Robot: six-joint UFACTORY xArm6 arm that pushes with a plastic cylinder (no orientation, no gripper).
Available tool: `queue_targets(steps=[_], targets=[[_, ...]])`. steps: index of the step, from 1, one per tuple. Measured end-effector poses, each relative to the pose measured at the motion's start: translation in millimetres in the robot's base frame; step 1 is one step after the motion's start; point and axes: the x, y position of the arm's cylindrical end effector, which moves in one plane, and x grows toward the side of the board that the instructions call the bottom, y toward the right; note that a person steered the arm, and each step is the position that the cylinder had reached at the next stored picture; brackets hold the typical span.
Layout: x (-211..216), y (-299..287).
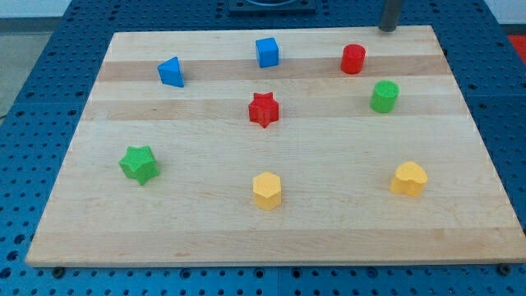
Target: Push the red circle towards the red star
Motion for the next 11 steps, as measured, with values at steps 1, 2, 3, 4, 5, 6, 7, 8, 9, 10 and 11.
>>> queue_targets(steps=[1, 2, 3, 4, 5, 6, 7, 8, 9, 10, 11], targets=[[5.8, 0.0], [20.6, 0.0], [58.2, 0.0], [68.6, -43.1], [80.2, -72.7], [86.7, -67.9], [95.1, -68.3], [104.4, -78.9], [105.7, -95.5], [105.7, -95.5], [105.7, -93.7]])
